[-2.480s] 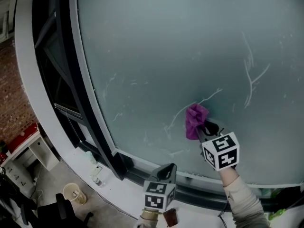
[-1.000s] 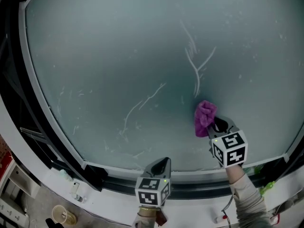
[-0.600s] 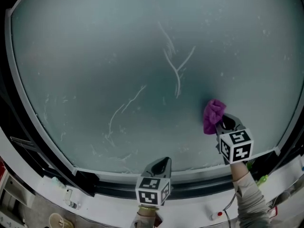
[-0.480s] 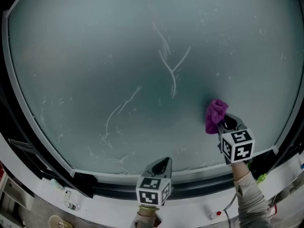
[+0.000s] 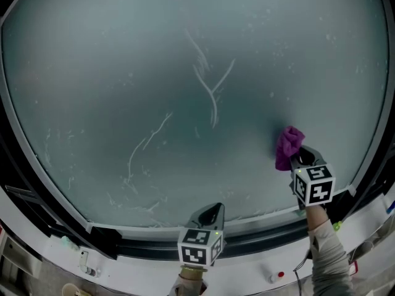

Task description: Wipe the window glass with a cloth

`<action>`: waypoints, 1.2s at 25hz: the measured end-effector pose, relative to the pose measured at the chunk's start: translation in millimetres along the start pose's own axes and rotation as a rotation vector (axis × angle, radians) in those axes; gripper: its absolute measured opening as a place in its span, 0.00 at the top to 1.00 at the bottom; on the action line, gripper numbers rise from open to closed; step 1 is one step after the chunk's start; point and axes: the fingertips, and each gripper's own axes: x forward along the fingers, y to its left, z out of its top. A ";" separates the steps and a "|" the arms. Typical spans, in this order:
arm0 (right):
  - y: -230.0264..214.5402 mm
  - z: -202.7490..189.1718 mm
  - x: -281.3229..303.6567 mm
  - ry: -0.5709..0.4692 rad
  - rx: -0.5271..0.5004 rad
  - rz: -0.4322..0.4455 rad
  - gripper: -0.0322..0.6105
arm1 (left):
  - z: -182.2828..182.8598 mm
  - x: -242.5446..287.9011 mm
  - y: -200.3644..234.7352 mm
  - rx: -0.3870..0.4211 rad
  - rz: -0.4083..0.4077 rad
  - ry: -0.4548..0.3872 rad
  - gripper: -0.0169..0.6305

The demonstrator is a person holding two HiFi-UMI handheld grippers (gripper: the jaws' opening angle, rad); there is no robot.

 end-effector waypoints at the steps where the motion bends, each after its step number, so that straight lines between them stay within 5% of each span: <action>1: -0.2 -0.6 0.1 0.001 0.001 0.000 0.87 | 0.2 0.1 -0.3 0.001 -0.001 0.000 0.97; 12: 18.8 2.7 -17.4 -0.033 0.033 0.044 0.87 | 1.9 -10.6 4.3 0.005 0.017 -0.005 0.97; 30: 130.5 -19.6 -100.5 -0.090 0.088 0.273 0.87 | -21.1 -53.9 12.2 -0.031 0.099 0.005 0.97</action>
